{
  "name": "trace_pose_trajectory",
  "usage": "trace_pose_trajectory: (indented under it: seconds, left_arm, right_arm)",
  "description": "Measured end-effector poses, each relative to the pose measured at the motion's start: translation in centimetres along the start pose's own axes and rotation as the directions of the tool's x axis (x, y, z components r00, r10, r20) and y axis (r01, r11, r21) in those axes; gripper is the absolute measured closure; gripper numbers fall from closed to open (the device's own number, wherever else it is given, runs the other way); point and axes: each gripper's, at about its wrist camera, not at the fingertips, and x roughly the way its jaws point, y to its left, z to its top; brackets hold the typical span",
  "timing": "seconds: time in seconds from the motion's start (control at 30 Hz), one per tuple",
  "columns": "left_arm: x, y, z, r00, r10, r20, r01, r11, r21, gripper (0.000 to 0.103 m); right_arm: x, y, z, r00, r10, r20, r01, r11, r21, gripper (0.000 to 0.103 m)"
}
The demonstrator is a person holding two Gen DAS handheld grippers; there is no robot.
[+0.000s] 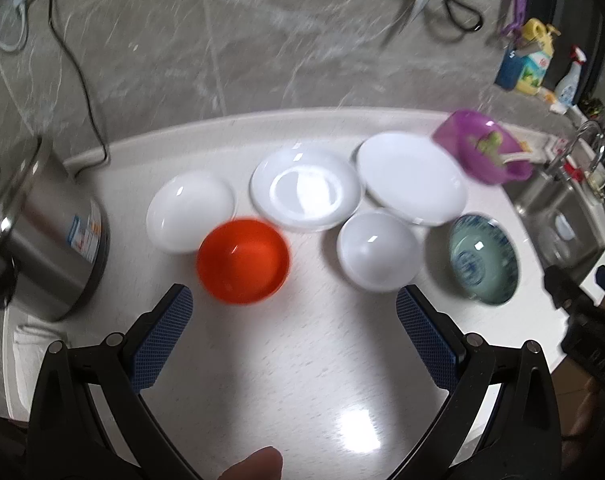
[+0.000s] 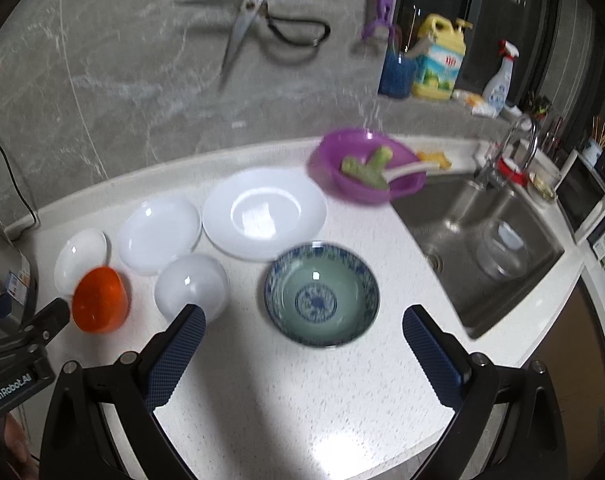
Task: Organize plates and bowls
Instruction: 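Move the left tool to the large white plate rim while the right tool reaches its rim too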
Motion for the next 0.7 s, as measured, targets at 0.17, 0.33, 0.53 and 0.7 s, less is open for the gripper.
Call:
trace_pose_trajectory:
  seconds: [0.17,0.33,0.53,0.7]
  left_arm:
    - [3.1,2.5,-3.8,0.986,-0.162,-0.046,0.159,0.985,-0.061,0.001]
    - [7.3,2.8,-6.8,0.968,-0.192,-0.162,0.188,0.981,-0.042,0.000]
    - [9.6,1.8,-3.8,0.966,-0.179,-0.185,0.171,0.983,-0.060,0.000]
    - [10.5,-0.4,6.5,0.976,-0.194,-0.103,0.187,0.980,-0.075,0.001]
  right_arm:
    - [1.9,-0.5,-1.8,0.997,0.047,-0.061,-0.045,0.998,0.045,0.002]
    - [3.7,-2.3,-2.1,0.991,0.103,-0.083,-0.094,0.989,0.110,0.002]
    - [5.9,-5.6,1.8,0.974,0.226,0.027,-0.227,0.966,0.122,0.002]
    - [10.5,-9.2,7.5,0.935,0.348,0.061,-0.353,0.932,0.087,0.002]
